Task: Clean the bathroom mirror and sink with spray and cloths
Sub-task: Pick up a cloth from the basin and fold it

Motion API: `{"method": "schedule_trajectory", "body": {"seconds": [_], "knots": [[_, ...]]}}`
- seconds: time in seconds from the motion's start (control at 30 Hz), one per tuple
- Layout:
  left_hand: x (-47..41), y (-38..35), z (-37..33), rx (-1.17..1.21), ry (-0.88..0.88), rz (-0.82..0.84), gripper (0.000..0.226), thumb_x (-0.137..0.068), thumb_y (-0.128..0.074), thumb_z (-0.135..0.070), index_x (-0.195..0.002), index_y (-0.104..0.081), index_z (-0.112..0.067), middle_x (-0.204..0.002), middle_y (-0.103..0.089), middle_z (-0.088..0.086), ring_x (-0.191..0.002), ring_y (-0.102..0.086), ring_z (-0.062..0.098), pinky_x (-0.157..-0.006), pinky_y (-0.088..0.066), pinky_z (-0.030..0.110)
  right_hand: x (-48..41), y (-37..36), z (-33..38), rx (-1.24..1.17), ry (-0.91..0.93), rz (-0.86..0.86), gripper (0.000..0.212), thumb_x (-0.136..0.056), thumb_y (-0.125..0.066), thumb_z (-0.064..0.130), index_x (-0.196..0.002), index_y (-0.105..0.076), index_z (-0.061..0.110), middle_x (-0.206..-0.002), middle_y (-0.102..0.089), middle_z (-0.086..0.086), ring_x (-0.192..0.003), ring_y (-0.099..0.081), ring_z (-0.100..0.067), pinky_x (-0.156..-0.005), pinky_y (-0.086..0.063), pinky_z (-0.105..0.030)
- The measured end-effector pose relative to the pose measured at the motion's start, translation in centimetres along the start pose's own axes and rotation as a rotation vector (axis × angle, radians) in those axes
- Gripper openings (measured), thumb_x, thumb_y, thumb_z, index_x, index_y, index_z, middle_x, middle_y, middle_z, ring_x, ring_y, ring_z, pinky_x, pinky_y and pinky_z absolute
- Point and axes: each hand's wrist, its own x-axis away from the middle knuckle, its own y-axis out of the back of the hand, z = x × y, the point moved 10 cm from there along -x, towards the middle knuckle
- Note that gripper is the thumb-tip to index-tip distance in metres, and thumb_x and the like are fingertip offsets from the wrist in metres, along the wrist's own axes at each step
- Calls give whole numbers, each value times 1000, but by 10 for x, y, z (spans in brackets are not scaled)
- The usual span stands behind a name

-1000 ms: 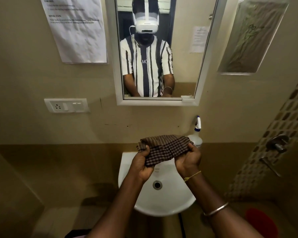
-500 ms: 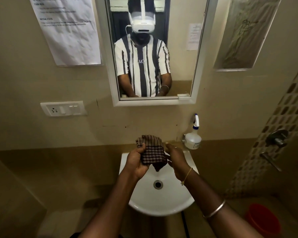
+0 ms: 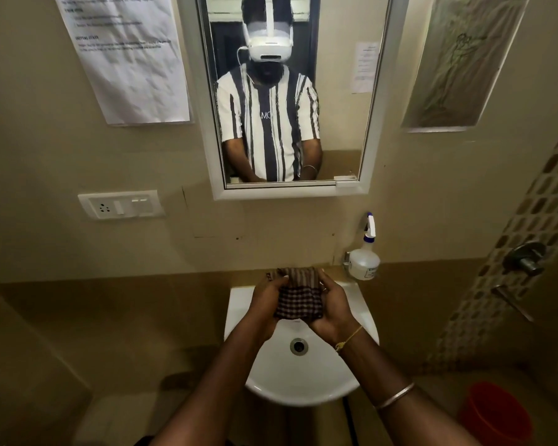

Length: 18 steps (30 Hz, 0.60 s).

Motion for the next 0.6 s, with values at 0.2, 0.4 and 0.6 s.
{"method": "schedule_trajectory", "body": {"seconds": [0.2,0.4,0.6], "knots": [[6,10,-40,-369,-268,-212,47,-97,-68,-17,-138,-46,-26,-117,-62,-1,-105,-63,20,-82,-58,35,-9,1,3,-54,36,24,69,-104,-40,54,-140,-58,-2,-140,-60,-25,-133,-56,-41,-118,-37,-53],[2,6,-50,-654,-339,-301,30,-94,-71,-19,-123,-69,-9,-120,-72,10,-111,-67,27,-96,-56,40,-4,-2,7,-47,63,40,72,-102,-42,57,-137,-60,-3,-139,-60,-26,-133,-56,-41,-114,-42,-52],[-3,2,-52,-752,-355,-329,23,-89,-78,-26,-108,-75,-12,-111,-73,10,-98,-69,26,-85,-59,38,-3,3,9,-77,86,15,72,-100,-44,57,-136,-60,-3,-137,-61,-27,-134,-53,-42,-116,-40,-52]]}}
